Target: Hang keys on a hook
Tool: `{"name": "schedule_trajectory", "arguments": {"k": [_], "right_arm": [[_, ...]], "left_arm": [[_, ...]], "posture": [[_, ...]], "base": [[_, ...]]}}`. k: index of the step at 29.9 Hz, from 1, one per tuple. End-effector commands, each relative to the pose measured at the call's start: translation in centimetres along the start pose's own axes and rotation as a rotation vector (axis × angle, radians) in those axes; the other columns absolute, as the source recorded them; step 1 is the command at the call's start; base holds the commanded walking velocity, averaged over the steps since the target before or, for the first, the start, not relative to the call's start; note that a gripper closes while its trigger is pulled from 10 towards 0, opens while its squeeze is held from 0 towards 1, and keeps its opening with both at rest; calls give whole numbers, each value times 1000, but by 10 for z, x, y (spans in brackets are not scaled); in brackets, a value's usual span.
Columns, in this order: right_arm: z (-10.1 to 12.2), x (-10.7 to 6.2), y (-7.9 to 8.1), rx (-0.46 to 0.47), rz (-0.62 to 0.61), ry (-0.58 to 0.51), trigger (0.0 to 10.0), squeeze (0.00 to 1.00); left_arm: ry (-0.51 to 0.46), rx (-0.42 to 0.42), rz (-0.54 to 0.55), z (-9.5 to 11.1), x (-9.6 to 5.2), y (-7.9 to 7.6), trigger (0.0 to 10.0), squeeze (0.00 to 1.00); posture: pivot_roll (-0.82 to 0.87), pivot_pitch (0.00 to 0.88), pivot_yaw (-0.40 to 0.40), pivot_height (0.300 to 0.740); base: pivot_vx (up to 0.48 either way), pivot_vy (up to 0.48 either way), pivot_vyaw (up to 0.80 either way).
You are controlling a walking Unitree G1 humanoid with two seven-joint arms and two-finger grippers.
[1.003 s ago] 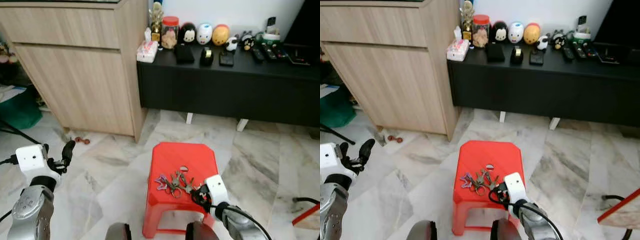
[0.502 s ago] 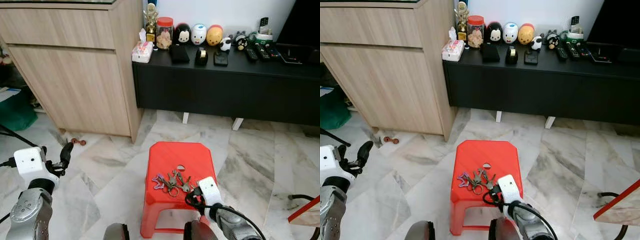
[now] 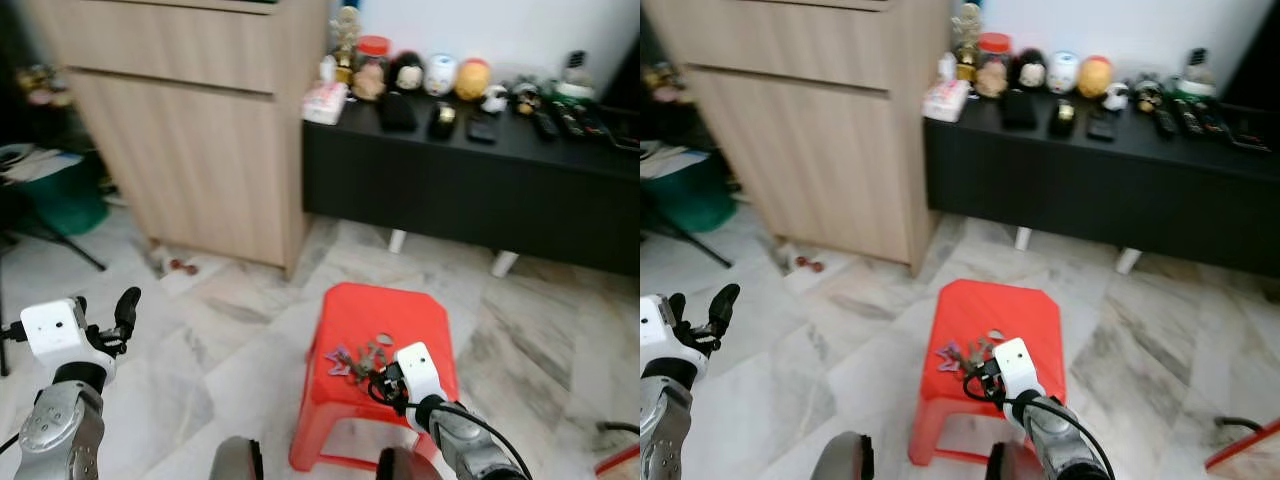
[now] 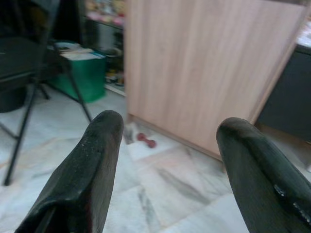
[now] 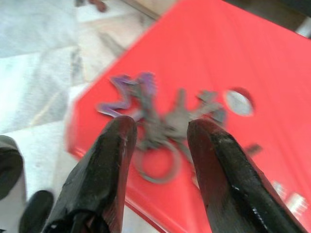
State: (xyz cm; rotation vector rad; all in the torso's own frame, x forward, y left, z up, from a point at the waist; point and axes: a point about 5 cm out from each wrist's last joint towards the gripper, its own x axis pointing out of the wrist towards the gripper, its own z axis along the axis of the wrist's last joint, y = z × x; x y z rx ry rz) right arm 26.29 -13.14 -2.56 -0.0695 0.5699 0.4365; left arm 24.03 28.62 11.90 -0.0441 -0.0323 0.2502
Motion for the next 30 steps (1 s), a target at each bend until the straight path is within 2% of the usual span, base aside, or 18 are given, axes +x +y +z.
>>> {"name": "schedule_trajectory", "arguments": {"k": [1, 4, 9, 16, 23, 30], "right_arm": [[-5, -4, -6, 29, -27, 5, 10000, 0], [-6, -5, -10, 31, -45, 1, 10000, 0], [-10, -9, -11, 29, -46, -2, 10000, 0], [-15, -12, -13, 3, -37, 10, 10000, 0], [-7, -11, -22, 43, -92, -10, 10000, 0], [-7, -9, -16, 40, -79, -20, 10000, 0]], "left_arm": [[-8, 9, -26, 1, 6, -7, 10000, 0], [-6, -3, -57, 0, 12, -17, 10000, 0], [-8, -20, -90, -2, 15, -27, 10000, 0], [2, -46, -92, -10, 11, -33, 10000, 0], [36, -28, -148, -17, 12, -44, 10000, 0], [33, -15, -163, -17, 16, -48, 10000, 0]], "posture": [[98, 43, -62, 621], [75, 45, -52, 621], [65, 55, -63, 621], [55, 65, -86, 621], [47, 54, -78, 621], [39, 47, -71, 621]], "base": [[0, 0, 0], [0, 0, 0], [0, 0, 0], [0, 0, 127], [0, 0, 0], [0, 0, 0]]}}
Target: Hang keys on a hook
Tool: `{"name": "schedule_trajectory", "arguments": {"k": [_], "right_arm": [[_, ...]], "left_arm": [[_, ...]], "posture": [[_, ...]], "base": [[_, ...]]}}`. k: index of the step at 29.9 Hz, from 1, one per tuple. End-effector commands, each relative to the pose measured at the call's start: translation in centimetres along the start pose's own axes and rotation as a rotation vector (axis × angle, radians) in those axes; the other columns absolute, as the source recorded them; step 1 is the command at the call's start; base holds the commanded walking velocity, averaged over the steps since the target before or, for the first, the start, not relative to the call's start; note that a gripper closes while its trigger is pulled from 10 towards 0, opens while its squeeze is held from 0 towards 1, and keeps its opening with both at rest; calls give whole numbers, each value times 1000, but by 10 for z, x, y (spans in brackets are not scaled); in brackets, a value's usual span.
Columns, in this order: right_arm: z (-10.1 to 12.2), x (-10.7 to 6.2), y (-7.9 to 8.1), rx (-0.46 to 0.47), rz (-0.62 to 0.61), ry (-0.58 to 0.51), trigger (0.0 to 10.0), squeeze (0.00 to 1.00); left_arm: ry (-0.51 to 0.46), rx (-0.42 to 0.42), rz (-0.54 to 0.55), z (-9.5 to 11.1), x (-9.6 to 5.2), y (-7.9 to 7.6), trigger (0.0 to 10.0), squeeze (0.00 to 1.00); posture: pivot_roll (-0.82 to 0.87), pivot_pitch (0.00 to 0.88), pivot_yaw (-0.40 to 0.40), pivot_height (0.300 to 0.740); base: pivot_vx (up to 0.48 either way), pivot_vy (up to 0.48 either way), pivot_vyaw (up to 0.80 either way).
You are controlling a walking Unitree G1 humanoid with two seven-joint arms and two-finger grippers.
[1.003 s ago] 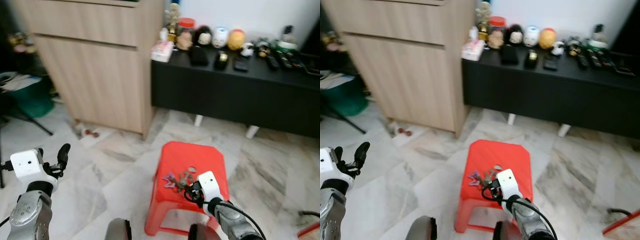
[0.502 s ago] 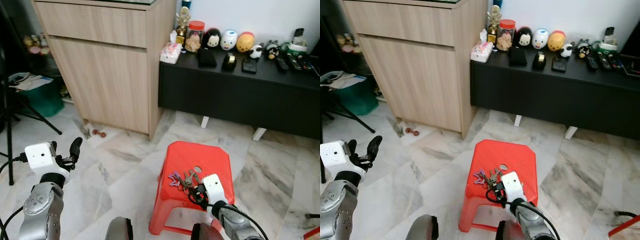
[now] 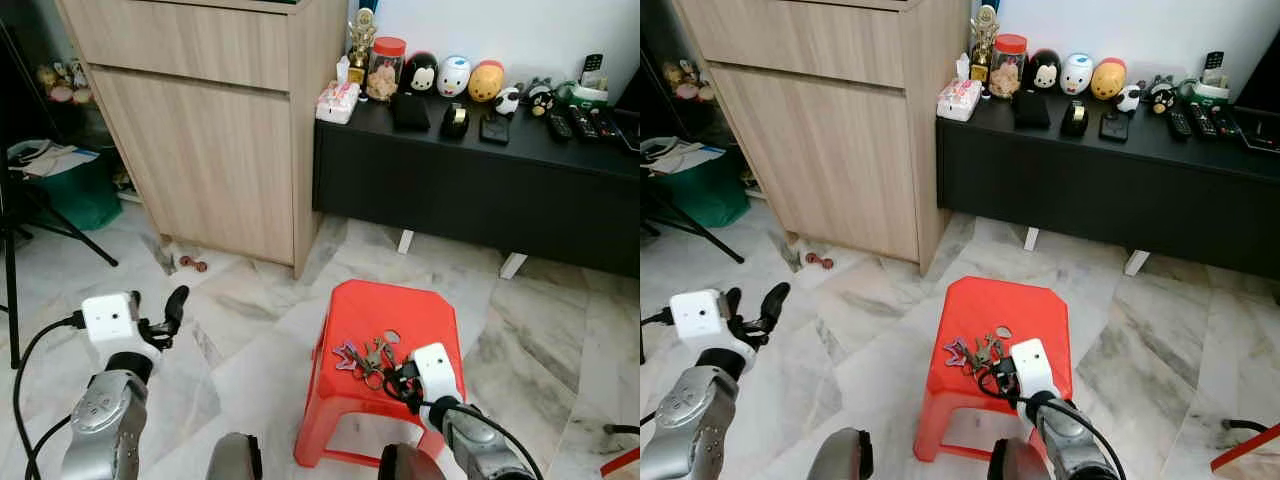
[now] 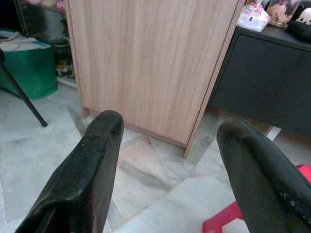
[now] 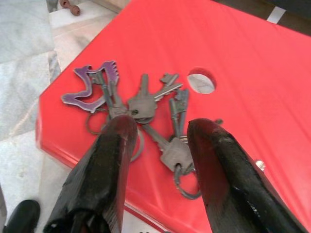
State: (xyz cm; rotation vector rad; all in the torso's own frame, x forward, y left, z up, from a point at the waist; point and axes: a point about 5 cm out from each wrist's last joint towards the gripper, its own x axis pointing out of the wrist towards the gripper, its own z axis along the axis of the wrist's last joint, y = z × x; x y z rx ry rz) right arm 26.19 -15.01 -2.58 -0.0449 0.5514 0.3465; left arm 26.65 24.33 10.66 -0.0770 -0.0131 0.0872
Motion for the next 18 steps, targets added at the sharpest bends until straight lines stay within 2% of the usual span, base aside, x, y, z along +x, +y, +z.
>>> {"name": "schedule_trajectory", "arguments": {"k": [1, 3, 10, 13, 18], "right_arm": [[-3, -1, 0, -4, 1, 3, 10000, 0], [-6, -2, 2, -29, 17, 13, 10000, 0], [-8, -4, 0, -20, 10, 14, 10000, 0], [-8, -4, -1, 5, -4, 10, 10000, 0], [-8, -4, -1, 5, -6, 9, 10000, 0]], "left_arm": [[8, 17, 0, -2, 2, 0, 10000, 0], [8, 20, 2, -2, 3, 0, 10000, 0], [7, 25, -5, -2, 4, 1, 10000, 0], [6, 28, -8, -1, 4, 0, 10000, 0], [9, 32, -20, -2, 5, -3, 10000, 0]], "posture": [[39, 47, -71, 621], [40, 48, -70, 621], [40, 49, -64, 621], [41, 49, -63, 621], [42, 49, -61, 621]], "base": [[0, 0, 0], [251, 0, 0], [271, 0, 570], [280, 0, 0], [0, 0, 0]]}}
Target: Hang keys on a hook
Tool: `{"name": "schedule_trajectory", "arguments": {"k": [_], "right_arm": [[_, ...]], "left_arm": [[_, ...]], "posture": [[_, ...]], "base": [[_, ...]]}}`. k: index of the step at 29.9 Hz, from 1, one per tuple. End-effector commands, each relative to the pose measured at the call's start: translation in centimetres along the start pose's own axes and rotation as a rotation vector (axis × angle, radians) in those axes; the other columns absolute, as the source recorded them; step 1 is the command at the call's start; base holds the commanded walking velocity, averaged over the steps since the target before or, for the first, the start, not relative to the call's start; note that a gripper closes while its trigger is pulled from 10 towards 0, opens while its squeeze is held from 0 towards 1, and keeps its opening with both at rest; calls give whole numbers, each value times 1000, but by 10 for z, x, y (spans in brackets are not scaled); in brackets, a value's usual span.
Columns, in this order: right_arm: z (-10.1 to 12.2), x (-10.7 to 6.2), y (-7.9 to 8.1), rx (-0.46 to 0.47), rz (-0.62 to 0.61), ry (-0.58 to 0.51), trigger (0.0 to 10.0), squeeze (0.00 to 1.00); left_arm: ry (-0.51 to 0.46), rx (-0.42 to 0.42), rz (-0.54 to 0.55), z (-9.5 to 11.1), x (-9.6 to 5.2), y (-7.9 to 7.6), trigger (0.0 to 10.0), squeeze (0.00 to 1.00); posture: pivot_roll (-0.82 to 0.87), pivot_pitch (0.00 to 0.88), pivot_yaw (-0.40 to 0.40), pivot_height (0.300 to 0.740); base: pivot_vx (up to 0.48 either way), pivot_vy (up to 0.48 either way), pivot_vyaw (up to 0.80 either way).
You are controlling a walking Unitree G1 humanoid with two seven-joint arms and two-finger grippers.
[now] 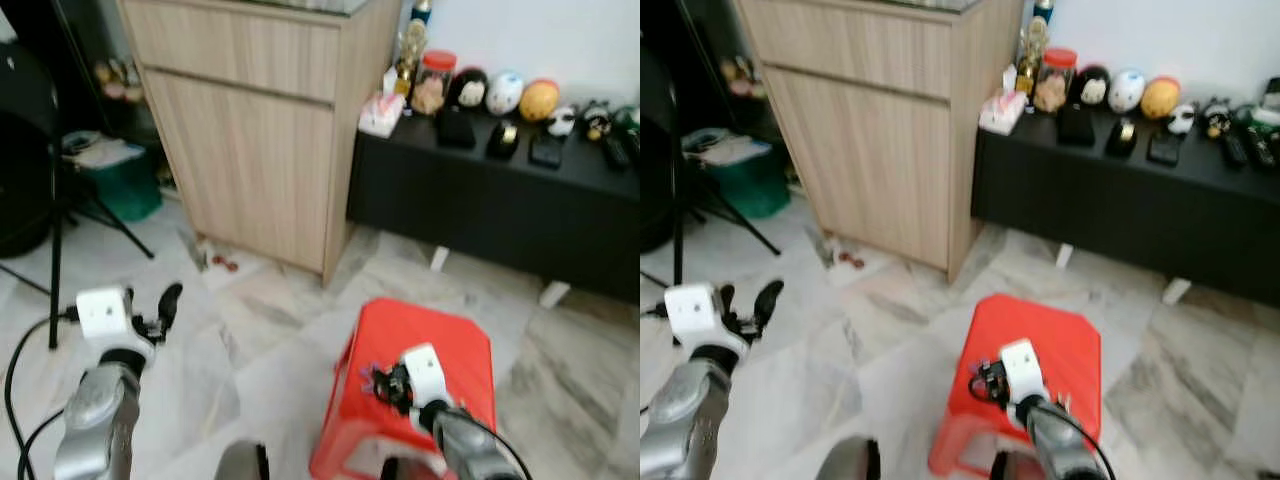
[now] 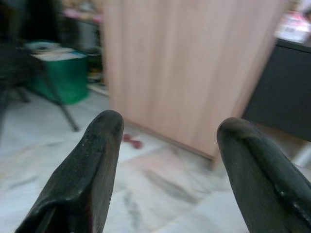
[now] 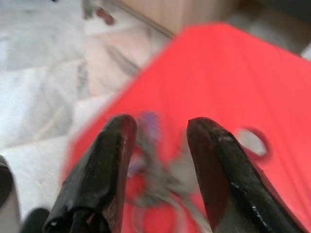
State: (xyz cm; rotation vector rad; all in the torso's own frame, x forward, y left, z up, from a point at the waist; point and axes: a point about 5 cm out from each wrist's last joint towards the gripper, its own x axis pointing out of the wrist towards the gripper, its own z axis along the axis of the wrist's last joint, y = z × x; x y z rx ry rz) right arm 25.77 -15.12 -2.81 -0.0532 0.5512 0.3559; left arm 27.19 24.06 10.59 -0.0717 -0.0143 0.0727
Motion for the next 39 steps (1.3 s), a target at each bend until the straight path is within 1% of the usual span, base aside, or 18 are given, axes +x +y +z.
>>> {"name": "schedule_trajectory", "arguments": {"k": [1, 3, 6, 7, 8, 9, 11, 12, 14, 17, 20, 21, 22, 24, 28, 34, 36, 39], "right_arm": [[-4, -2, -2, 17, -23, 8, 10000, 0], [-4, -2, -4, 21, -48, 9, 10000, 0], [-6, -3, -8, 70, -105, 15, 10000, 0], [-8, -4, -10, 98, -133, 22, 10000, 0], [-12, -5, -13, 153, -169, 45, 10000, 0], [-13, -6, -14, 175, -181, 51, 10000, 0], [-17, -6, -15, 229, -188, 73, 10000, 0], [-18, -6, -14, 238, -187, 80, 10000, 0], [-19, -6, -15, 289, -191, 88, 10000, 0], [-18, -5, -15, 340, -189, 95, 10000, 0], [-17, -3, -13, 344, -174, 109, 10000, 0], [-17, -1, -9, 337, -137, 137, 10000, 0], [-17, -1, -8, 336, -128, 144, 10000, 0], [-15, 1, -4, 305, -91, 154, 10000, 0], [-12, 3, -5, 305, -118, 151, 10000, 0], [-4, 4, -13, 323, -155, 125, 10000, 0], [-5, 3, -15, 343, -165, 118, 10000, 0], [-12, 0, -15, 333, -162, 147, 10000, 0]], "left_arm": [[12, 26, -11, -1, 0, 0, 10000, 0], [15, 25, -18, -2, -1, 0, 10000, 0], [22, 20, -32, -3, -2, -1, 10000, 0], [27, 23, -35, -4, -2, -1, 10000, 0], [32, 27, -38, -5, -3, 0, 10000, 0], [34, 30, -39, -6, -3, 0, 10000, 0], [38, 34, -40, -7, -3, 0, 10000, 0], [39, 33, -41, -7, -3, 0, 10000, 0], [39, 32, -46, -6, -3, -1, 10000, 0], [41, 34, -52, -7, -2, -2, 10000, 0], [43, 36, -57, -6, -3, -3, 10000, 0], [45, 38, -59, -7, -3, -3, 10000, 0], [45, 38, -59, -7, -4, -3, 10000, 0], [50, 44, -58, -7, -4, -3, 10000, 0], [53, 44, -56, -8, -5, -2, 10000, 0], [57, 52, -51, -8, -7, 1, 10000, 0], [58, 55, -51, -8, -7, 2, 10000, 0], [61, 57, -52, -10, -6, 0, 10000, 0]], "posture": [[42, 50, -61, 621], [42, 50, -61, 621], [46, 51, -62, 621], [45, 52, -61, 621], [45, 53, -61, 621], [45, 53, -60, 621], [44, 53, -59, 621], [44, 53, -59, 621], [43, 54, -59, 621], [43, 58, -59, 621], [46, 64, -59, 621], [48, 65, -60, 621], [48, 65, -60, 621], [51, 66, -61, 621], [54, 66, -61, 621], [59, 69, -59, 621], [57, 68, -58, 621], [55, 68, -57, 621]], "base": [[0, 0, 0], [0, 0, 0], [0, 0, 0], [0, 0, 0], [0, 0, 0], [0, 0, 0], [0, 0, 0], [0, 0, 0], [0, 0, 0], [0, 0, 0], [0, 0, 0], [0, 0, 0], [0, 0, 0], [0, 0, 0], [0, 0, 0], [0, 0, 0], [0, 0, 0], [0, 0, 0]]}}
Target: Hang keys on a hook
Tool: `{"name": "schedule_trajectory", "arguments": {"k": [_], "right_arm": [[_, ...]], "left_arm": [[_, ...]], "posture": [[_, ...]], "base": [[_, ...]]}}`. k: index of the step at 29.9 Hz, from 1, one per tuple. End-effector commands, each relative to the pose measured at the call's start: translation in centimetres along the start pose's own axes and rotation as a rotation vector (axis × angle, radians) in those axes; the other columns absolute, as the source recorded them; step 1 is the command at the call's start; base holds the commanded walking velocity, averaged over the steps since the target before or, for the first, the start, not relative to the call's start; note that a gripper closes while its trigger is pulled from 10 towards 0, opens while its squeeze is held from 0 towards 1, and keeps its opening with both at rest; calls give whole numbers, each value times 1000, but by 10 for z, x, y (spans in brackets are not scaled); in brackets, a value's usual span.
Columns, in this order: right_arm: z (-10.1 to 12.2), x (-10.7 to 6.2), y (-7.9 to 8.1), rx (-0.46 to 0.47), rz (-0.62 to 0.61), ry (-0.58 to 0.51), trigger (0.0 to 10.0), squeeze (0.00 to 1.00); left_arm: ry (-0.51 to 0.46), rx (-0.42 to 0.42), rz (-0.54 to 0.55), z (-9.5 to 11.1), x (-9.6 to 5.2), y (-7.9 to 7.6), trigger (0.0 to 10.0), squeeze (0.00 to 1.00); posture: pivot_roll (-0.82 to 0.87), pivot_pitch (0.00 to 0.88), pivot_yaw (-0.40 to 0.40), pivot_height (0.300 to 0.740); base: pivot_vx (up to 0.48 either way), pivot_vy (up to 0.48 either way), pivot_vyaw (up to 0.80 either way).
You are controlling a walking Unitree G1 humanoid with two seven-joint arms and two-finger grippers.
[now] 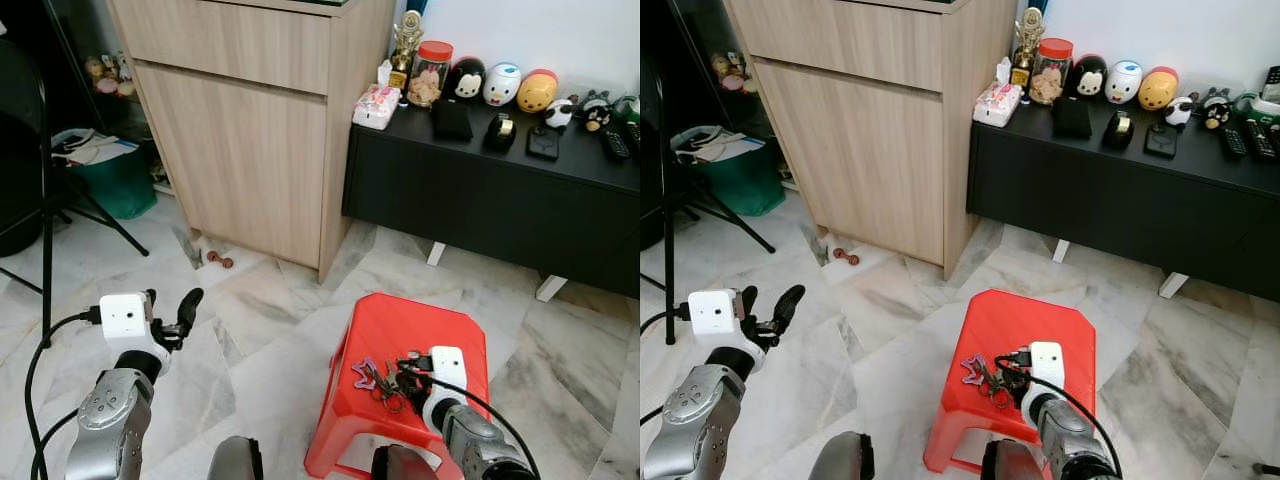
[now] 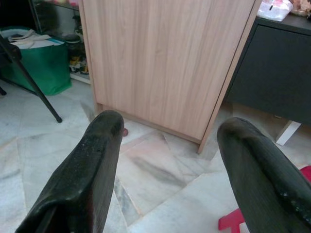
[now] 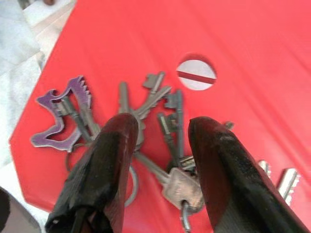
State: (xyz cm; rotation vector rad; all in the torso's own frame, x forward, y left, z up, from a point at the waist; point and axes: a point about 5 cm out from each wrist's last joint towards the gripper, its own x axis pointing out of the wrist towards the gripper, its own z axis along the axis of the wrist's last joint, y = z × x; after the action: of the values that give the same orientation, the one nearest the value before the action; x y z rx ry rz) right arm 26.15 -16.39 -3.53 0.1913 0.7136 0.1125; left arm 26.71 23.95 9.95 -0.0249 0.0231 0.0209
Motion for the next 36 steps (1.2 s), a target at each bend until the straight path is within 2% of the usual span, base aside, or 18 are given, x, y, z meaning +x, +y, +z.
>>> {"name": "schedule_trajectory", "arguments": {"k": [1, 12, 24, 25, 27, 28, 29, 30, 36], "right_arm": [[-9, -2, -4, 10, -9, 36, 10000, 0], [-27, -9, -17, 33, -65, 96, 10000, 0], [-21, -7, -16, 36, -66, 84, 10000, 0], [-20, -7, -15, 37, -59, 82, 8824, 0], [-20, -6, -13, 38, -51, 79, 8824, 0], [-20, -6, -13, 38, -49, 78, 3608, 0], [-20, -6, -12, 39, -48, 77, 431, 0], [-20, -6, -12, 40, -46, 77, 0, 0], [-21, -6, -9, 39, -33, 79, 0, 0]], "left_arm": [[26, 8, -3, -4, -1, 0, 10000, 0], [31, 14, -9, -5, -2, 0, 10000, 0], [35, 25, -16, -5, -3, -1, 10000, 0], [35, 26, -16, -5, -3, -1, 10000, 0], [35, 28, -15, -5, -3, -1, 10000, 0], [36, 28, -15, -5, -3, -1, 10000, 0], [36, 30, -15, -5, -3, -1, 10000, 0], [37, 32, -15, -5, -3, -1, 10000, 0], [39, 35, -15, -6, -3, 0, 10000, 0]], "posture": [[55, 69, -57, 621], [58, 75, -53, 621], [61, 80, -52, 621], [62, 79, -53, 621], [62, 79, -53, 621], [62, 79, -52, 621], [63, 79, -52, 621], [63, 79, -52, 621], [63, 80, -53, 621]], "base": [[0, 0, 0], [0, 0, 0], [0, 0, 0], [0, 0, 0], [0, 0, 0], [0, 0, 0], [0, 0, 0], [0, 0, 0], [0, 0, 0]]}}
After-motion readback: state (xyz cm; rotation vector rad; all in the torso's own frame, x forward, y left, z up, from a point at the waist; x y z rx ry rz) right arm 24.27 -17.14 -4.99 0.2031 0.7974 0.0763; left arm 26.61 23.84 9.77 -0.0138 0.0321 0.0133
